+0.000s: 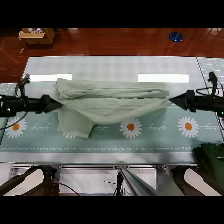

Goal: Fold the shirts.

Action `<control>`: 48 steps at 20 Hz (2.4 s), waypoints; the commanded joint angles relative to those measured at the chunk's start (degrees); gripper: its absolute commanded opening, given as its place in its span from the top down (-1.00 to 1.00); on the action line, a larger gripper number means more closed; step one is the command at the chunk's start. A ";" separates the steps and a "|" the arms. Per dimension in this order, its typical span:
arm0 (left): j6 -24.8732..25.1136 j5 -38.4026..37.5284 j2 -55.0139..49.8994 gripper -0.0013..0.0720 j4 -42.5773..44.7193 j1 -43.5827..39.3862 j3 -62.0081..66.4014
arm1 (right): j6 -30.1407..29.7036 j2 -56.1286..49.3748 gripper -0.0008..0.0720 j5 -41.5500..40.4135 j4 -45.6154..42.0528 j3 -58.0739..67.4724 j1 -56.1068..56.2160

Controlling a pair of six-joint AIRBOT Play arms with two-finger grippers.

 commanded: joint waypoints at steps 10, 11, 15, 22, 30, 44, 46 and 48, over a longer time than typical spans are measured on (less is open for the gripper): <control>-2.10 8.50 -19.12 0.92 -6.95 -3.10 19.61 | 2.36 -15.69 0.91 -28.89 2.58 12.33 10.29; -2.78 8.24 -21.92 0.92 -6.95 -3.65 21.88 | 2.12 -17.25 0.91 -30.99 2.56 12.48 11.30; -3.43 5.55 -30.97 0.92 -7.06 -4.44 32.13 | 1.18 -21.07 0.91 -35.65 2.51 13.49 12.63; -4.35 4.90 -36.74 0.92 -5.62 -4.28 36.87 | 0.94 -25.33 0.91 -34.38 -1.44 13.49 12.63; -4.48 -1.86 -39.87 -0.22 -5.09 -3.48 36.92 | 0.74 -26.64 0.27 -31.95 -4.39 13.51 12.17; -6.80 -13.92 -36.81 -0.27 -5.14 7.50 36.89 | 11.10 -26.27 -0.64 -17.11 -7.28 17.25 0.39; -6.78 -13.99 -36.81 -0.27 -5.16 6.93 36.92 | 11.10 -29.57 -0.63 -16.13 -4.59 17.25 1.55; -6.75 -13.97 -36.81 -0.27 -5.14 6.54 36.92 | 10.97 -32.20 -0.63 -16.68 -1.88 17.25 3.23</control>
